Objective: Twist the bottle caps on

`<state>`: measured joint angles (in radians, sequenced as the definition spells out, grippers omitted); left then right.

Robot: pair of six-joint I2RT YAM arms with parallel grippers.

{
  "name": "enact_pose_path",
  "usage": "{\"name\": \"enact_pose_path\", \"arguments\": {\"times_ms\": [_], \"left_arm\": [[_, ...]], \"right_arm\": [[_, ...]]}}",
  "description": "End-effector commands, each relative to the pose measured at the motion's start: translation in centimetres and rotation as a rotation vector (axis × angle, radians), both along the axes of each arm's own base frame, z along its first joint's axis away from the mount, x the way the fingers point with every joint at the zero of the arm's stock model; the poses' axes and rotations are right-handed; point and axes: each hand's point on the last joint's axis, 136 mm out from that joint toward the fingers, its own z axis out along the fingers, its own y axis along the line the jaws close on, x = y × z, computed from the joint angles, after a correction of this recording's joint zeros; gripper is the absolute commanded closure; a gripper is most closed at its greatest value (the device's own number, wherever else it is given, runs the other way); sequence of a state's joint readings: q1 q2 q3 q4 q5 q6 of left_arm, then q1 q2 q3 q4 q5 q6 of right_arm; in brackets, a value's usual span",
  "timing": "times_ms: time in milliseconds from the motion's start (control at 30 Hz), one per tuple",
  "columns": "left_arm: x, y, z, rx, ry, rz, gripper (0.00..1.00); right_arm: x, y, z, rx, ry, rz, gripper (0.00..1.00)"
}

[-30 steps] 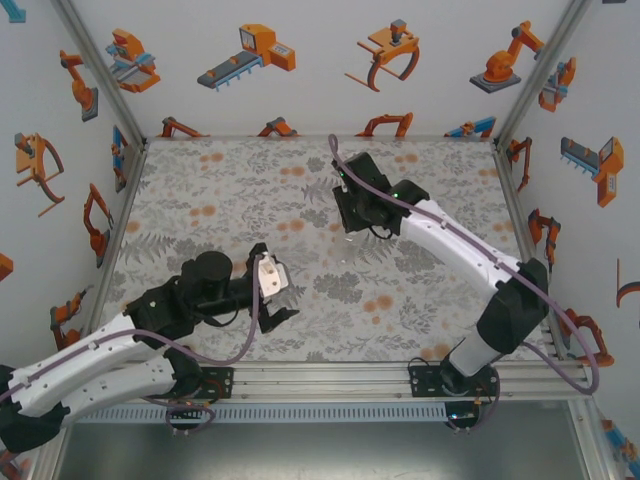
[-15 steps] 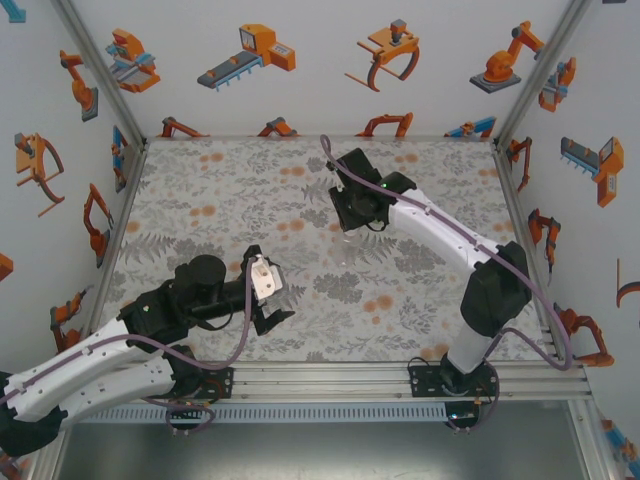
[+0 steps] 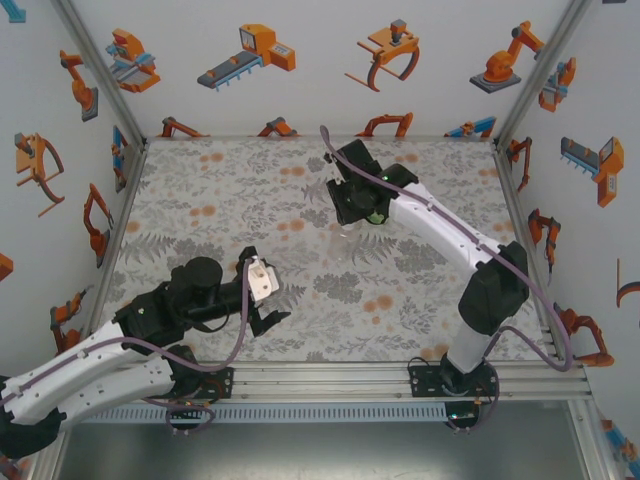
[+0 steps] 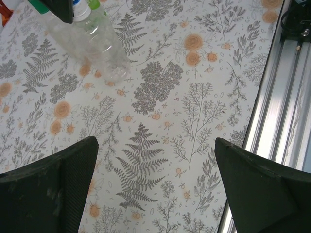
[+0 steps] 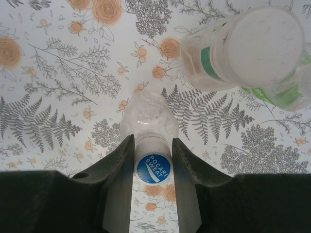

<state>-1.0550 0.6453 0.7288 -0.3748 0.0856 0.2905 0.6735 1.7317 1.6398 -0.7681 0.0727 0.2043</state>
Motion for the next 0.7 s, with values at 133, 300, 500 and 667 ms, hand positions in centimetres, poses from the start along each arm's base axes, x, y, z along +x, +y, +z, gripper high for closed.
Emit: {"name": "enact_pose_path", "arguments": {"times_ms": [133,300,500,667], "left_arm": [[0.0,0.2,0.0,-0.011,0.013,0.015,0.03],[0.0,0.3,0.0,-0.011,0.012,0.017,0.03],[0.1,0.4,-0.1,-0.009,0.01,0.022,0.03],[0.0,0.5,-0.2,-0.013,0.014,0.024,0.03]], "right_arm": [[-0.1,0.1,-0.3,-0.021,0.022,0.022,0.69],[0.2,-0.6,-1.5,-0.067,0.024,-0.003,0.69],[0.4,-1.1,-2.4,-0.103,0.012,-0.019,0.69],[0.4,-1.0,-3.6,-0.109,0.032,-0.015,0.68]]}}
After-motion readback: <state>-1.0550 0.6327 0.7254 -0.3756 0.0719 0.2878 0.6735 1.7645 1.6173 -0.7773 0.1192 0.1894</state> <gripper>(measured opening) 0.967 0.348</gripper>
